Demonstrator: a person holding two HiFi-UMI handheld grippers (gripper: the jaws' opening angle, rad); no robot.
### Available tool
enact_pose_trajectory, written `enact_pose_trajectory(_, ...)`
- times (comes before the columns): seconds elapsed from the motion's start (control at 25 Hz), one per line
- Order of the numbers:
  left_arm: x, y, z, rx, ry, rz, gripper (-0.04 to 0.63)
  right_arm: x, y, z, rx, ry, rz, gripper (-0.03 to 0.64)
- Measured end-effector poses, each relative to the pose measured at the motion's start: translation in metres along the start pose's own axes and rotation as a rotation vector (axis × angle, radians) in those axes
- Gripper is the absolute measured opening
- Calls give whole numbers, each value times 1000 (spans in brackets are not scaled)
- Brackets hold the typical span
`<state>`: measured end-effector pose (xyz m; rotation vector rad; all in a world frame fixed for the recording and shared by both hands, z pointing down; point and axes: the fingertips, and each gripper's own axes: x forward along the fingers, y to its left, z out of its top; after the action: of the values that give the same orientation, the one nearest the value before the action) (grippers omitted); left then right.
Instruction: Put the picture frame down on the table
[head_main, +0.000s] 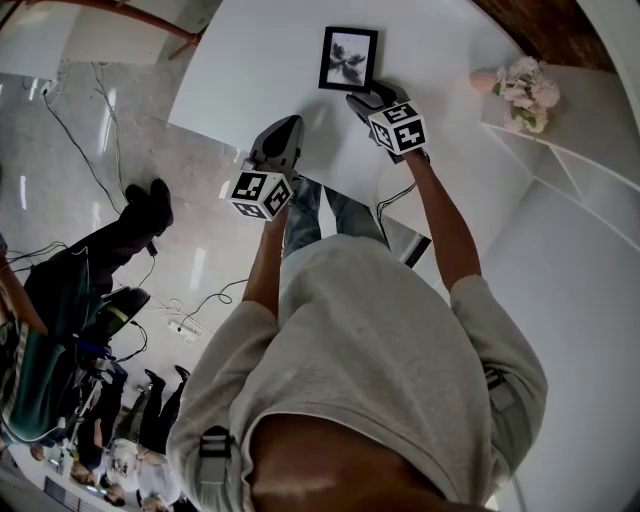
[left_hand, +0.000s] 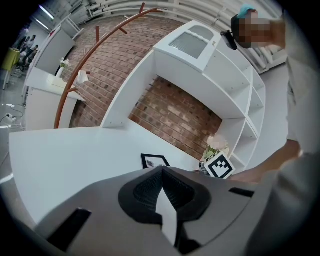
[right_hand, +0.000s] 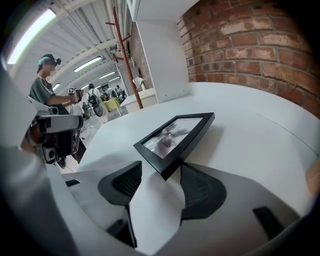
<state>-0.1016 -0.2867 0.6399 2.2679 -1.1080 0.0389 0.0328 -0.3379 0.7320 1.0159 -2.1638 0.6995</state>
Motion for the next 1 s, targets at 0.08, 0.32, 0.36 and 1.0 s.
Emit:
enact_pose_trajectory(0.08,2,-1,0,-3,-2,-2,15,-1,-2,-1,0,4,-7,258)
enact_pose_trajectory(0.32,5,-5,1,-8,-4,-6,15,-9,-9,-3,20,-15,-29,236)
enact_pose_trajectory(0.36,6,-6,2,-5,-5,-6,15,-11,-10,-2,23,-25,-37,220)
enact_pose_trajectory(1.0,7,-28,34,64,-44,-17,15,-71,-1,38,46,-245,-155,26)
